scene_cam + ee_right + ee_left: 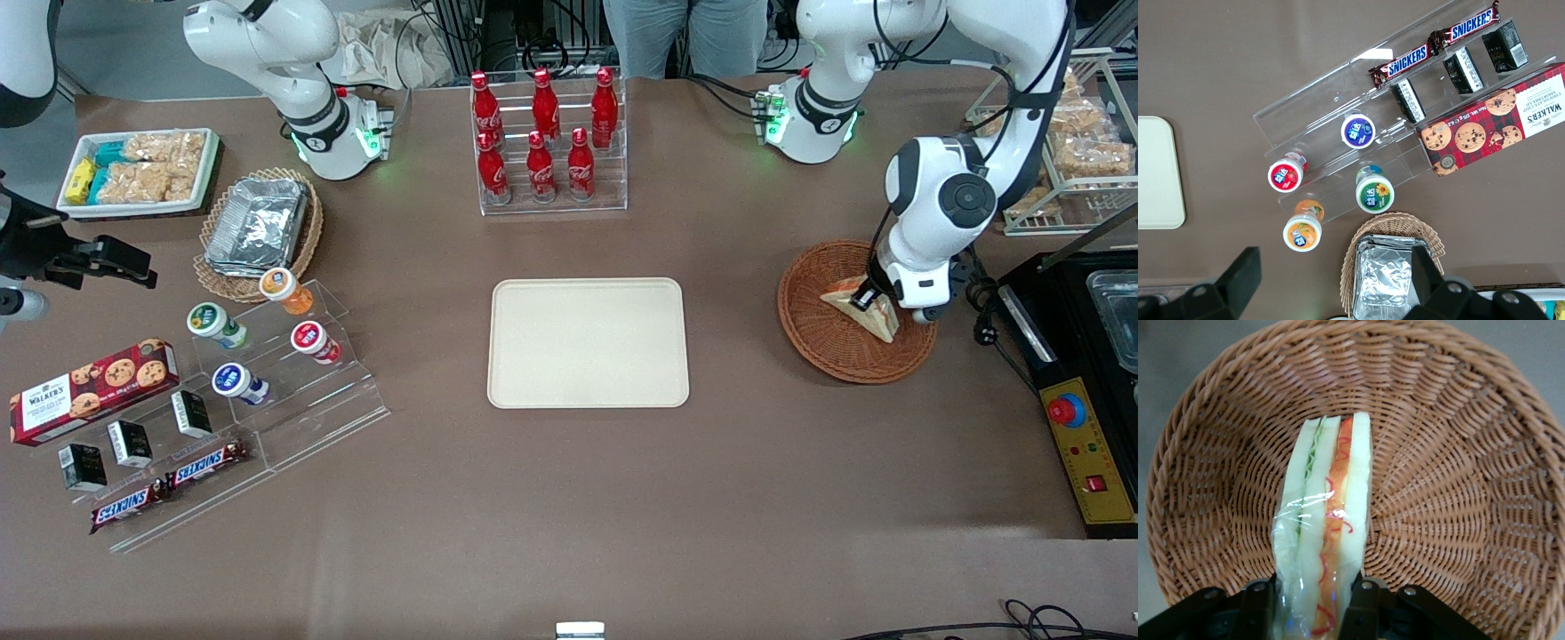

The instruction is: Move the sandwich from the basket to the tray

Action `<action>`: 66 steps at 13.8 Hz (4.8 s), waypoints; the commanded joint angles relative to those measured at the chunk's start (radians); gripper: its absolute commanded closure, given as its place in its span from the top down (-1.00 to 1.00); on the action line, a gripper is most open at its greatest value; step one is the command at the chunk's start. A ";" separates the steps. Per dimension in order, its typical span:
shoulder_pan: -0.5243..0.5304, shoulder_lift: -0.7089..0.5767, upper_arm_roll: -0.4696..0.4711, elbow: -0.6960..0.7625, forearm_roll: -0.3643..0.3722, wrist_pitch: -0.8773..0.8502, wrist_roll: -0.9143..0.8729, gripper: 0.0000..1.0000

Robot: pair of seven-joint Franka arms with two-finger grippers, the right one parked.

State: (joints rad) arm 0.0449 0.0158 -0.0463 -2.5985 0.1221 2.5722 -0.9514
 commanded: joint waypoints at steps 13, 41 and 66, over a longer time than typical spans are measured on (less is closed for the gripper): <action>-0.324 -0.159 -0.021 0.432 -0.124 -0.595 0.338 -1.00; -0.600 0.424 -0.076 0.578 -0.041 -0.175 0.272 1.00; -0.136 -0.006 0.029 1.043 -0.194 -0.978 0.770 1.00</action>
State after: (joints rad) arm -0.1342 0.0933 0.0024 -1.5300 -0.0554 1.6418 -0.2158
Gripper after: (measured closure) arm 0.000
